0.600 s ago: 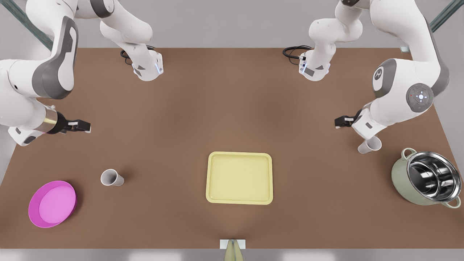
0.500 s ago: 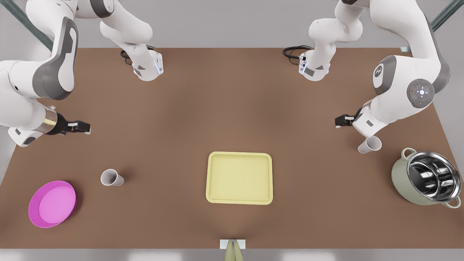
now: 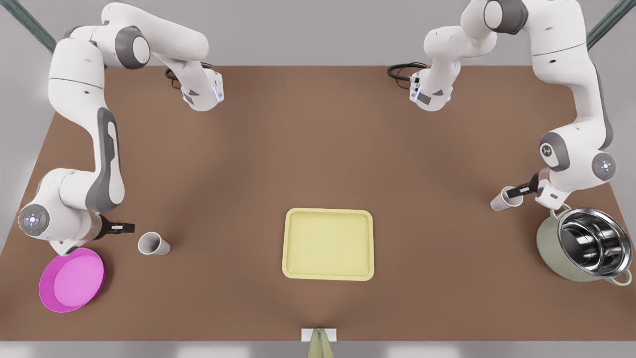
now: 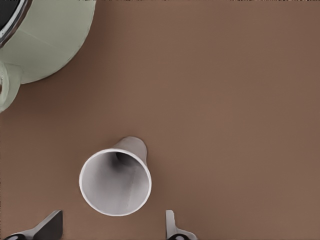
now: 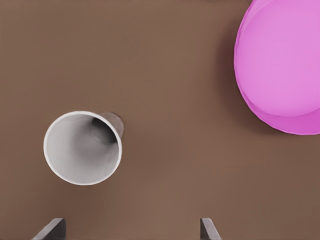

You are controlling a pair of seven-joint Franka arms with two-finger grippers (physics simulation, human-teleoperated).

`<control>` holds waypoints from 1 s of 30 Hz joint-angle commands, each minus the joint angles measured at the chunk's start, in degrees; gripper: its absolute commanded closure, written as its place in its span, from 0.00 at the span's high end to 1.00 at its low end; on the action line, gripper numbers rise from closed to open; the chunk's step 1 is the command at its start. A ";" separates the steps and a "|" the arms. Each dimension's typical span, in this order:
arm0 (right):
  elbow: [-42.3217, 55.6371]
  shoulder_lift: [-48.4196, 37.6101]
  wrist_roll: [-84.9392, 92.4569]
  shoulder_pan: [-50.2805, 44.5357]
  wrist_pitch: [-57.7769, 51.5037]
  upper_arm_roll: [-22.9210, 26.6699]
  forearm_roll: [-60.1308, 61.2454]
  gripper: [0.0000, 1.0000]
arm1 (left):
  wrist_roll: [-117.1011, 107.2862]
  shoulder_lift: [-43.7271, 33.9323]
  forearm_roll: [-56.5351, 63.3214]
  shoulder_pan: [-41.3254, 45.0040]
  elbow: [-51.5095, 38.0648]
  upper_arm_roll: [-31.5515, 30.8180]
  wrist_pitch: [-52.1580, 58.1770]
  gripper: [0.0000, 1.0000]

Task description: Use both arms to respectively pick up the white IKEA cups from the middle-left and middle-right positions, then place the white IKEA cups onto the middle-middle tray, ensuring that the cups remain upright and do not tip over

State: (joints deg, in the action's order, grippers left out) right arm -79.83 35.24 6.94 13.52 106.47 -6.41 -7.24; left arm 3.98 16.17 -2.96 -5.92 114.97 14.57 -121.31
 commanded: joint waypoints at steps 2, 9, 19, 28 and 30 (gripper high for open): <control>-0.85 1.49 1.05 0.10 8.32 -0.09 -0.06 1.00 | 11.40 1.93 0.06 -1.11 0.43 0.02 -8.95 1.00; -2.70 4.13 1.05 0.10 8.49 -0.27 1.44 1.00 | 11.49 4.83 0.15 -4.01 1.49 0.02 -9.12 1.00; -1.38 8.35 1.05 0.10 9.90 -0.18 1.52 1.00 | 10.17 8.79 -2.31 -4.80 1.93 -0.33 -10.62 0.44; -1.03 9.76 1.93 0.28 9.72 -0.18 1.96 0.46 | 9.82 6.50 -7.06 -4.27 1.75 -3.23 -7.63 0.21; -0.85 9.58 1.93 0.19 9.46 -0.18 1.70 0.24 | 2.79 4.48 -7.06 -3.92 0.61 -10.61 -7.54 0.21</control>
State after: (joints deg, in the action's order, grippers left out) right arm -80.62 45.00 8.26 13.73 116.02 -6.55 -4.86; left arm 10.97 21.16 -8.65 -9.84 115.66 6.10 -129.64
